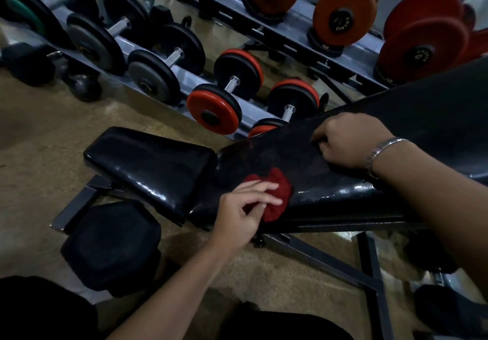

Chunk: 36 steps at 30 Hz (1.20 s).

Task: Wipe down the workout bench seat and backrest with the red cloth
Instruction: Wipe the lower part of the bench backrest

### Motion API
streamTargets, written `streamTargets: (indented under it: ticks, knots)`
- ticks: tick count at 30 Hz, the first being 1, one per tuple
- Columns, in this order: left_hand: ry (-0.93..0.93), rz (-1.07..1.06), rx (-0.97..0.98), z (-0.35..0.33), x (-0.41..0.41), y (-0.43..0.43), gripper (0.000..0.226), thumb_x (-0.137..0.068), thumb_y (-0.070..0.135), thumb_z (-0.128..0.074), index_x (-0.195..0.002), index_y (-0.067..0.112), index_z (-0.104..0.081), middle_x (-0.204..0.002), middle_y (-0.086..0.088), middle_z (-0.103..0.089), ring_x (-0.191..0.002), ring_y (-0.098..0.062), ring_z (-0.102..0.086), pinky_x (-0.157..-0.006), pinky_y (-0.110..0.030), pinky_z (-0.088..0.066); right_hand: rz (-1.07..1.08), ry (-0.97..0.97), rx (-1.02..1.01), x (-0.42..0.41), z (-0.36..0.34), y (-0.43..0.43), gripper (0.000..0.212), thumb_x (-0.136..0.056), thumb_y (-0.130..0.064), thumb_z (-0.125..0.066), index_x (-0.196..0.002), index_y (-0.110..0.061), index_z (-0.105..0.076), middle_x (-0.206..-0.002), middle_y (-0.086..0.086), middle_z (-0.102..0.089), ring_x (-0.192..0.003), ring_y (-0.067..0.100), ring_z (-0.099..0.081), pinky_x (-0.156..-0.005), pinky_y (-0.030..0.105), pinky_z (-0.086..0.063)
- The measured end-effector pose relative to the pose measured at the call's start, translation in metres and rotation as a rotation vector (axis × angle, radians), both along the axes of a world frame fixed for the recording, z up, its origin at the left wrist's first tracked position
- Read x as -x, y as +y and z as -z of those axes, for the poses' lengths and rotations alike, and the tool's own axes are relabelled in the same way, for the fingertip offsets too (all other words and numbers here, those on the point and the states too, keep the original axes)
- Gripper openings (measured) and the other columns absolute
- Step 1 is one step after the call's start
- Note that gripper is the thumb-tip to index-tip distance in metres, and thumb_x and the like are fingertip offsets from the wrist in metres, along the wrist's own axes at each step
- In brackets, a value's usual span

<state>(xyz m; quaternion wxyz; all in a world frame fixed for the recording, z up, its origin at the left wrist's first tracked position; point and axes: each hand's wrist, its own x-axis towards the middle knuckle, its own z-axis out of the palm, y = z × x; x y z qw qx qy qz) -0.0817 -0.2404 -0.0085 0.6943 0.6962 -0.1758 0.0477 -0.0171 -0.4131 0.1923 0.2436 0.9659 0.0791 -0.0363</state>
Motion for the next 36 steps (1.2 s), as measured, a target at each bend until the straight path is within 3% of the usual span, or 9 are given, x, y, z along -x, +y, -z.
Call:
streamTargets:
  ticks: [5,10,14,18,23,30,32,36]
  knots:
    - [0.042,-0.093,-0.001,0.005,-0.026,0.005,0.039,-0.085,-0.015,-0.063,-0.092,0.018,-0.083,-0.114,0.011,-0.075,-0.118,-0.003,-0.063,-0.108,-0.032,-0.047,-0.009,0.002,-0.005,0.001,0.000,-0.001,0.031,-0.088,-0.031,-0.048,-0.109,-0.036,-0.070,-0.112,-0.003,-0.069,-0.102,0.024,-0.063,-0.080,0.036,-0.053]
    - [-0.097,0.019,-0.010,-0.027,-0.011,-0.025,0.035,-0.087,-0.011,-0.063,-0.099,0.017,-0.082,-0.120,0.006,-0.074,-0.123,-0.007,-0.061,-0.109,-0.018,-0.039,-0.002,-0.006,-0.001,0.000,0.001,0.000,0.031,-0.086,-0.031,-0.050,-0.109,-0.036,-0.071,-0.113,0.000,-0.069,-0.102,0.027,-0.063,-0.078,0.034,-0.050]
    - [-0.120,0.059,-0.029,-0.009,-0.010,-0.003,0.039,-0.085,-0.012,-0.065,-0.099,0.019,-0.082,-0.119,0.010,-0.074,-0.123,-0.006,-0.061,-0.111,-0.027,-0.042,-0.031,-0.002,-0.013,0.002,0.000,-0.003,0.033,-0.089,-0.034,-0.047,-0.115,-0.038,-0.069,-0.118,-0.003,-0.068,-0.108,0.025,-0.062,-0.086,0.037,-0.052]
    - [-0.029,-0.015,-0.019,-0.020,-0.039,-0.016,0.038,-0.087,-0.010,-0.062,-0.098,0.019,-0.083,-0.118,0.009,-0.074,-0.119,-0.003,-0.064,-0.110,-0.034,-0.046,-0.034,-0.005,-0.007,0.001,0.001,-0.003,0.033,-0.089,-0.033,-0.048,-0.114,-0.037,-0.069,-0.117,-0.002,-0.068,-0.107,0.025,-0.062,-0.082,0.035,-0.050]
    - [-0.089,0.082,-0.006,-0.028,-0.020,-0.024,0.037,-0.086,-0.011,-0.063,-0.099,0.017,-0.082,-0.120,0.007,-0.074,-0.123,-0.005,-0.061,-0.110,-0.018,-0.037,-0.016,0.010,-0.002,-0.001,0.000,-0.002,0.032,-0.087,-0.033,-0.050,-0.110,-0.036,-0.070,-0.113,0.000,-0.069,-0.106,0.026,-0.063,-0.078,0.033,-0.049]
    - [0.098,-0.025,-0.019,-0.029,-0.060,-0.029,0.043,-0.089,-0.012,-0.058,-0.095,0.023,-0.083,-0.118,0.015,-0.073,-0.119,0.003,-0.062,-0.112,-0.028,-0.045,0.000,0.013,-0.016,-0.004,0.002,-0.003,0.031,-0.087,-0.031,-0.050,-0.110,-0.034,-0.071,-0.112,0.000,-0.070,-0.104,0.026,-0.063,-0.079,0.034,-0.052]
    - [0.090,-0.060,-0.025,-0.039,-0.053,-0.039,0.045,-0.089,-0.010,-0.056,-0.099,0.025,-0.082,-0.121,0.015,-0.072,-0.122,0.003,-0.060,-0.112,-0.024,-0.044,0.011,0.018,-0.012,-0.006,0.002,-0.003,0.031,-0.085,-0.030,-0.050,-0.108,-0.034,-0.071,-0.109,-0.001,-0.070,-0.101,0.025,-0.064,-0.076,0.033,-0.051]
    - [-0.028,0.087,-0.010,-0.032,-0.020,-0.018,0.043,-0.085,-0.016,-0.061,-0.093,0.020,-0.083,-0.117,0.012,-0.074,-0.122,0.001,-0.059,-0.104,-0.011,-0.039,0.004,0.019,-0.012,-0.007,0.003,-0.006,0.031,-0.084,-0.030,-0.051,-0.105,-0.032,-0.072,-0.106,-0.001,-0.071,-0.098,0.026,-0.065,-0.075,0.032,-0.051]
